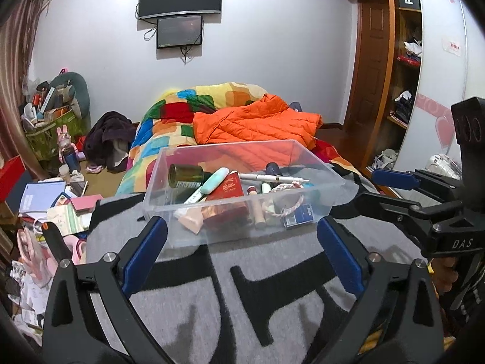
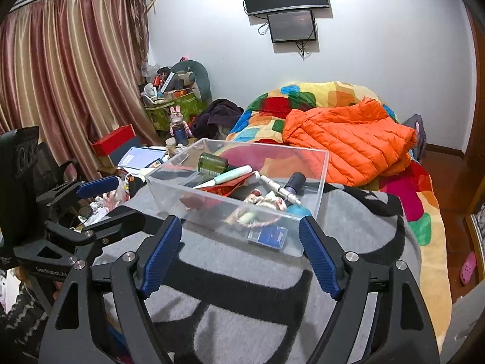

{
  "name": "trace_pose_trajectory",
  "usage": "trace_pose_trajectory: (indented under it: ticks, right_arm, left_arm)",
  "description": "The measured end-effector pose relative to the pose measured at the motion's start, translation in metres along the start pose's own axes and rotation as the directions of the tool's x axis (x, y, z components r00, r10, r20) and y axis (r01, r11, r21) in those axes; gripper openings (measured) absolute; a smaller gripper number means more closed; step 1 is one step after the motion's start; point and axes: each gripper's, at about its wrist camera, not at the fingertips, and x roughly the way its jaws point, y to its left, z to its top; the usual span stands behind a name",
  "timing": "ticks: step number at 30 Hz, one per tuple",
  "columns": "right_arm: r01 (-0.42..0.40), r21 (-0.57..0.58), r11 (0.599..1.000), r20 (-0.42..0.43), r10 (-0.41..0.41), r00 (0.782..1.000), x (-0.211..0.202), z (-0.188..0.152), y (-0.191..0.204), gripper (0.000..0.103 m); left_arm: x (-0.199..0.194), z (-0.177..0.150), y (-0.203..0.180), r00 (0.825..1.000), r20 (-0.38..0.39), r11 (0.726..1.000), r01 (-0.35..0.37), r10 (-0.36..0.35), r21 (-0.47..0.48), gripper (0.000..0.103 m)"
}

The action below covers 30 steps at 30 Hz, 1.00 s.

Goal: Organize objects

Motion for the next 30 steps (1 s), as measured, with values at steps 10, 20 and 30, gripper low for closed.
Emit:
trace_pose_trajectory:
  ticks: [10,20,30]
  right_arm:
    - [0.004,0.006,1.000,-0.003,-0.004,1.000,0.0000,-0.0035,0.0017,0.078]
    - [0.002,0.004,1.000,-0.004,-0.002,1.000,0.0003,-0.0038,0.0025,0.078]
    - [0.001,0.003,1.000,-0.003,-0.001,1.000,0.0005,-0.0034,0.0042,0.079]
  left_arm:
    - [0.0013,-0.0025,0.0035,1.000,-0.007,0.999,0.011,-0.011,-0.030,0.100]
    - [0.0028,-0.0021,0.0029,1.000,-0.012,0.999,0.009,-0.009,-0.032,0.100]
    - [0.0003,-0.0017,0.0012,1.000,-0.001,1.000,0.006,-0.006,-0.028,0.100]
